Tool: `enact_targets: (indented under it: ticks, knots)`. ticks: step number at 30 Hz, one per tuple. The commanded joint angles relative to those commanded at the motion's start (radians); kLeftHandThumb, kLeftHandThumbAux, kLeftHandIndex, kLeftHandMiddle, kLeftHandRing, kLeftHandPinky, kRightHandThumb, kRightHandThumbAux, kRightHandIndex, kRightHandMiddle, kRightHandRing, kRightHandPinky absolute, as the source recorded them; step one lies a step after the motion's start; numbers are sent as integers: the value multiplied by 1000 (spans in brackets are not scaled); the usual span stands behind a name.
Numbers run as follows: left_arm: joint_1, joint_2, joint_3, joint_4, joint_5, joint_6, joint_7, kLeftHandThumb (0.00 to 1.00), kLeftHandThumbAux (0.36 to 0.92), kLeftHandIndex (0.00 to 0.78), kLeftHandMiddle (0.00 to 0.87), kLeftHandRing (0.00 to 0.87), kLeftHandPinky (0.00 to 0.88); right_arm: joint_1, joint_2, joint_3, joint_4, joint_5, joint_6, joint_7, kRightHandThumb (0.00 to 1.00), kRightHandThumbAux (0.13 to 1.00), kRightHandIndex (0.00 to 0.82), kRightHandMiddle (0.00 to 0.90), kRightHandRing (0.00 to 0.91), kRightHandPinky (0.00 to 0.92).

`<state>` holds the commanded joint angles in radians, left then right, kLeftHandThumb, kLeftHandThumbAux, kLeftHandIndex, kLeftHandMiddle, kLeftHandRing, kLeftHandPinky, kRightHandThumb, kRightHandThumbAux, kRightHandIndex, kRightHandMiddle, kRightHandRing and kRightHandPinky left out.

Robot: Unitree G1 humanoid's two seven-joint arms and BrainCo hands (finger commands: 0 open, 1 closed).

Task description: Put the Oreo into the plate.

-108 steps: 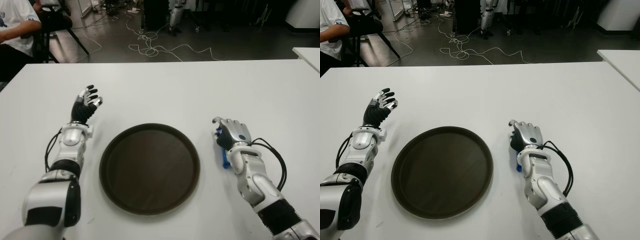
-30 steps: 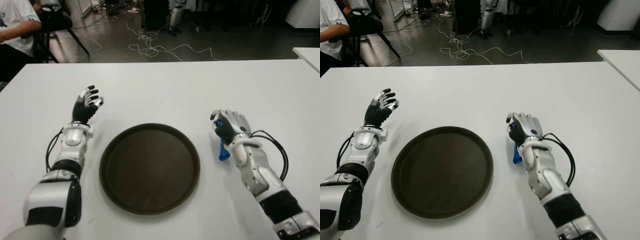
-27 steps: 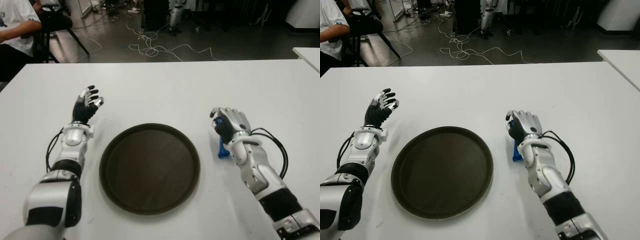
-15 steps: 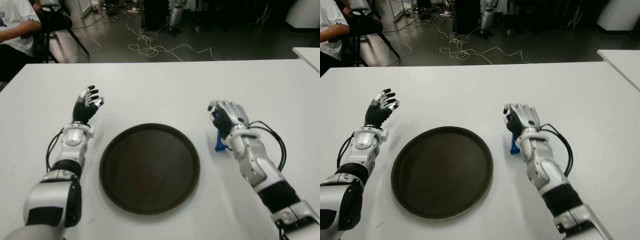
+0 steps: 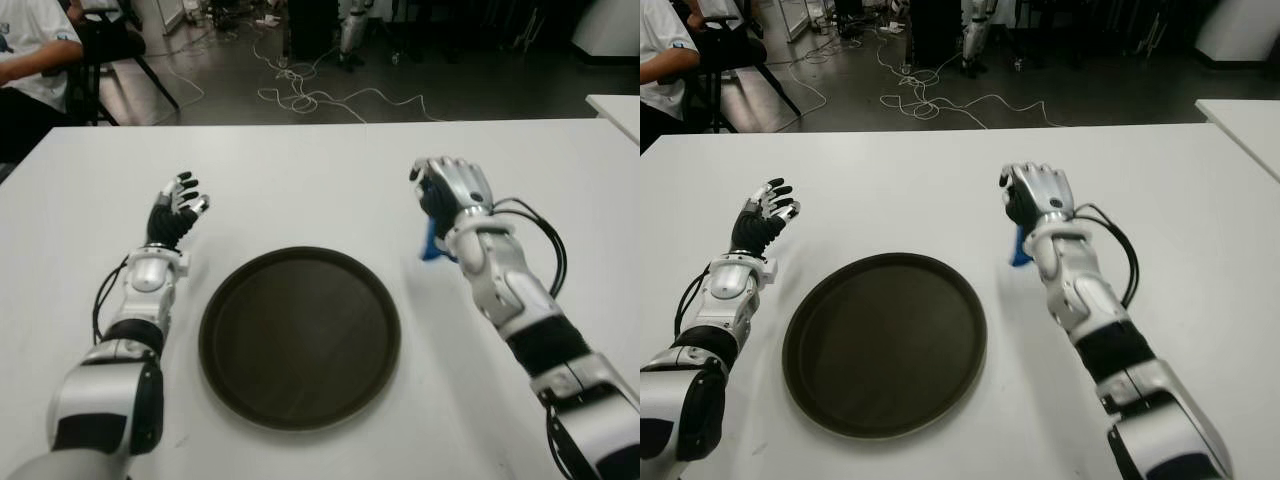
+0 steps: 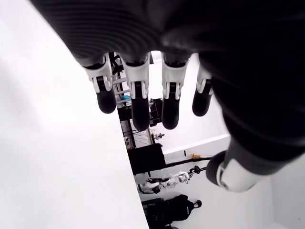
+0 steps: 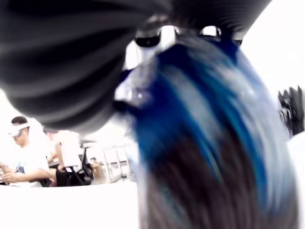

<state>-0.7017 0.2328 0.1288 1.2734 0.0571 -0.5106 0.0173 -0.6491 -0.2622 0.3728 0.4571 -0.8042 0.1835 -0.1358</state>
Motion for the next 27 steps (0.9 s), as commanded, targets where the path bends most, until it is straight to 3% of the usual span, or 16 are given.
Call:
enact_targets:
  ticks: [5,8,15,27]
  knots:
    - [0,-2,1,-1,-2,4,1,0,676,120,157,120,86,-38,24,14,52,2,-20,-16,838,689,421,480,624,620]
    - [-1,-4,5,-1,-7,11,-1,0,696,121,158,121,88,-59,44,30,72,2,-27,-15,839,689,421,478,596,577]
    - [-3,-6,10,-1,-13,24,0,0,714,114,152,123,95,-76,53,44,93,2,-51,-11,837,690,421,472,500,512]
    - [-5,-7,2,0,-3,26,7,0,716,111,153,114,85,-102,73,61,136,6,-83,-27,836,691,423,467,448,478]
